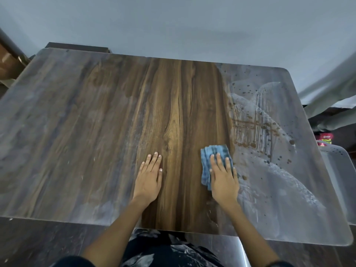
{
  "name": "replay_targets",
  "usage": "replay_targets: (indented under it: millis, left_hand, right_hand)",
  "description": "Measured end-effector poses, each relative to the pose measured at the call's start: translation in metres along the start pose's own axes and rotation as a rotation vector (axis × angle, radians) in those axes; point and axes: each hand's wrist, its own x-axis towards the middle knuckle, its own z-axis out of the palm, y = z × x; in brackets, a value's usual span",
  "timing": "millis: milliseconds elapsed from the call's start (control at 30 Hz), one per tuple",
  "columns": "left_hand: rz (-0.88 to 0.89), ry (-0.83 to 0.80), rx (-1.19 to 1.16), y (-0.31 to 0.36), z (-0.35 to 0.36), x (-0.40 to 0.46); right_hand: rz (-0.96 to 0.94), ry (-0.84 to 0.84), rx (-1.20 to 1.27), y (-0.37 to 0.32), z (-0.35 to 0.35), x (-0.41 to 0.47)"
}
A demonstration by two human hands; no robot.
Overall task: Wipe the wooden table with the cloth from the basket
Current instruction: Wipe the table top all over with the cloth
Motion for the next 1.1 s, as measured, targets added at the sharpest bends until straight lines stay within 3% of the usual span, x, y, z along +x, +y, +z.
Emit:
replay_targets:
  millis: [133, 300, 367, 500, 567, 767, 933, 1100]
  left_hand:
    - [-0.007, 0.029, 0.006, -0.001, 0.003, -0.013]
    - [-0.013, 0.043, 0.006, 0.0, 0.004, -0.02]
    - [-0.005, 0.044, 0.003, -0.002, 0.005, -0.023]
    - [0.01, 0.042, 0.014, -0.006, 0.006, -0.035]
    - [0.015, 0.029, 0.015, -0.009, 0.005, -0.041]
    - [0.032, 0.005, 0.02, -0.016, 0.004, -0.066]
    - [0.051, 0.005, 0.009, -0.023, 0.004, -0.085]
    - [0.061, 0.017, 0.019, -0.024, 0.004, -0.097]
  right_hand:
    - [0.051, 0.023, 0.119, -0.038, -0.009, 0.024]
    - [-0.342, 0.051, 0.027, -0.064, 0.011, -0.019]
    - [-0.466, -0.029, -0.069, -0.053, 0.024, -0.05]
    - [-0.351, -0.099, -0.121, -0.005, 0.037, -0.08]
    - [-0.275, -0.036, -0.119, 0.012, 0.03, -0.076]
    - [0.042, 0.028, 0.135, -0.027, 0.009, -0.037]
    - [-0.226, -0.035, 0.144, -0.075, 0.024, -0.063]
    - [-0.364, -0.066, 0.105, -0.053, 0.044, -0.121]
